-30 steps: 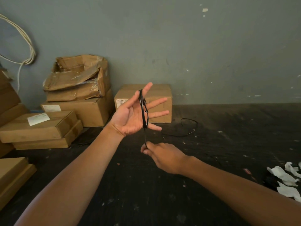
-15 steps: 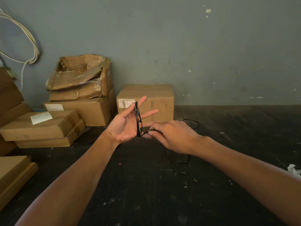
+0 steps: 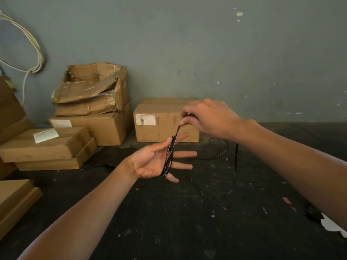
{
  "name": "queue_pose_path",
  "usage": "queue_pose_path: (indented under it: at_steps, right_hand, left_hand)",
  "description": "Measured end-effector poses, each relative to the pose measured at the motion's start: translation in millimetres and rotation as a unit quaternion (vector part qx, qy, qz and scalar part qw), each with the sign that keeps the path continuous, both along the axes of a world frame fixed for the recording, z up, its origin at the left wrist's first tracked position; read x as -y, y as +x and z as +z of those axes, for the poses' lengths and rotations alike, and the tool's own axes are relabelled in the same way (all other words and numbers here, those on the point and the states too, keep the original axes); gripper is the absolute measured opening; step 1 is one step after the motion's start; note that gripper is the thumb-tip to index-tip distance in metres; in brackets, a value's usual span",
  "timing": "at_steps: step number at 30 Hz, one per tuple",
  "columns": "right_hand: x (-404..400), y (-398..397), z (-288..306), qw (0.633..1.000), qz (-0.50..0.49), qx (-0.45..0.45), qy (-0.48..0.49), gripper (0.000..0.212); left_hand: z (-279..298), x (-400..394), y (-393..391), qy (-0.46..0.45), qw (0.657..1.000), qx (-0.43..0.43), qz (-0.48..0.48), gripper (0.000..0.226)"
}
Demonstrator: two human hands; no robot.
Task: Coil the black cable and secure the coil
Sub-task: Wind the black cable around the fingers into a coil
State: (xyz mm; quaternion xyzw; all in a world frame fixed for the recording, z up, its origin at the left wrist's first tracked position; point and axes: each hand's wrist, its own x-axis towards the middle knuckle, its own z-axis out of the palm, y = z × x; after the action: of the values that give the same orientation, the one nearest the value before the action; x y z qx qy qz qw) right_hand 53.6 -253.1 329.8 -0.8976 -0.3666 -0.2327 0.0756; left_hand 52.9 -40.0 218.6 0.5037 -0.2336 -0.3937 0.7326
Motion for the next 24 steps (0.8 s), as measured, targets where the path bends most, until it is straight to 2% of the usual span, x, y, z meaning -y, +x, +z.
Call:
queue_pose_path:
  at_steps: [10,16,21,24]
  right_hand:
    - [16.6,15.3,-15.0,0.996,-0.010,-0.064,0.063,0.022]
    - [18.2,15.6,-24.1,0.988,0.010,-0.066,0.136,0.027]
    - [13.1,19.3,-65.8,0.966,0.049,-0.178,0.180,0.023]
    - [8.5,19.1,-105.0,0.954,0.006,-0.241,0.178,0.034]
  left_hand:
    - [13.5,14.3,-9.8,-0.020,0.994,0.007,-0.110,0.050]
    - [16.1,16.3,-11.4,-0.043,0.992,0.014,-0.120,0.053]
    - [35.4,19.1,-11.6,-0.099,0.987,0.051,-0.119,0.052]
    - [47.2,23.2,-10.6,-0.121,0.985,0.074,-0.098,0.048]
